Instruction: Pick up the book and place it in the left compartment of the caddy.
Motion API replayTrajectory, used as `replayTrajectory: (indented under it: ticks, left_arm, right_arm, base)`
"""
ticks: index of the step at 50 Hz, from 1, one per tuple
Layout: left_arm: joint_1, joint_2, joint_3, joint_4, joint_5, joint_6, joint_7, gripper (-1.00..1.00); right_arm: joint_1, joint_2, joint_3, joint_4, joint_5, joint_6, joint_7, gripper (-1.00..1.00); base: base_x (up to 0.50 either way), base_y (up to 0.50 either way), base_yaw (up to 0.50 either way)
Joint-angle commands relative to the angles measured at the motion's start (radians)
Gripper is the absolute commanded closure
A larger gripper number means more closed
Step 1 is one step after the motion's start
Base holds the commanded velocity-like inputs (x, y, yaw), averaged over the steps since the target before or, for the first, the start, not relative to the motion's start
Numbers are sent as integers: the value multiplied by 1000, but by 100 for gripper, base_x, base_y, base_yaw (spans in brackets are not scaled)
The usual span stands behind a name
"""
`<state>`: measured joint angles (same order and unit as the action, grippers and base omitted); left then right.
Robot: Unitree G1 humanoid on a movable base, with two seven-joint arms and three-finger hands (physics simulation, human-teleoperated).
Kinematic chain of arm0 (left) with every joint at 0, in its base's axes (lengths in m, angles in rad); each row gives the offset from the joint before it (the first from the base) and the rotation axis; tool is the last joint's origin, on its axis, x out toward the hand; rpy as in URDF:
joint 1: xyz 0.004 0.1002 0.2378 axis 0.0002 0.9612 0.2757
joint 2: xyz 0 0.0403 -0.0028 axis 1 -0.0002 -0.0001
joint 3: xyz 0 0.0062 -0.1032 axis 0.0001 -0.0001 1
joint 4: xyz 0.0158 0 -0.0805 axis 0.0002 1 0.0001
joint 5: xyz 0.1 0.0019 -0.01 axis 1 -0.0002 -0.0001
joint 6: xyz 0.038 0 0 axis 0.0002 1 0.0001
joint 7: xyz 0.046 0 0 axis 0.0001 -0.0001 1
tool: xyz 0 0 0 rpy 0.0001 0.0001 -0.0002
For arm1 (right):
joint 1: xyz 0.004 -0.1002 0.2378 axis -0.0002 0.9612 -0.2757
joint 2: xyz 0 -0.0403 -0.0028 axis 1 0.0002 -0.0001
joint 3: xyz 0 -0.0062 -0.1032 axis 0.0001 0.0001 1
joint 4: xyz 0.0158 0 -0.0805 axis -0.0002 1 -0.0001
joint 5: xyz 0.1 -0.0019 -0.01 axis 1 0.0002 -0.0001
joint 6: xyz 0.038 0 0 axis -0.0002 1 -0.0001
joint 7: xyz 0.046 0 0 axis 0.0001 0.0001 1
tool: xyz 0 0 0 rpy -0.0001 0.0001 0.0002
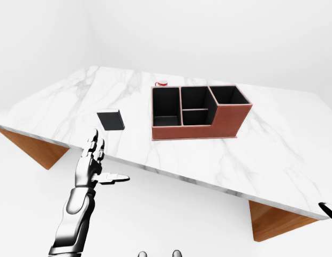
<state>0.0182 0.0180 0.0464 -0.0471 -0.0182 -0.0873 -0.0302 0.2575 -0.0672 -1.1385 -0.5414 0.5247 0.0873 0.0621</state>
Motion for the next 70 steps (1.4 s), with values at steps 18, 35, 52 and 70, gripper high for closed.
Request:
replayTrajectory:
  ticks: [18, 35, 52, 70]
  left_arm:
    - [-5, 1, 1, 8, -7, 0, -5, -100]
    - [-4, 1, -1, 16, 3, 0, -5, -100]
    - [-1, 0, -3, 12, 6, 0, -6, -100]
    - [-1, 0, -4, 17, 8, 0, -4, -100]
  right_arm:
    - [-3, -7, -3, 11, 4, 0, -4, -100]
    - [1, -6, -11, 18, 15, 0, 12, -100]
    - [5, -8, -16, 8, 33, 0, 8, -100]
    - [0, -10, -8, 28, 15, 0, 4, -100]
  base:
    - [0, 0, 0]
    - [0, 0, 0]
    - [0, 0, 0]
    - [9, 3, 0]
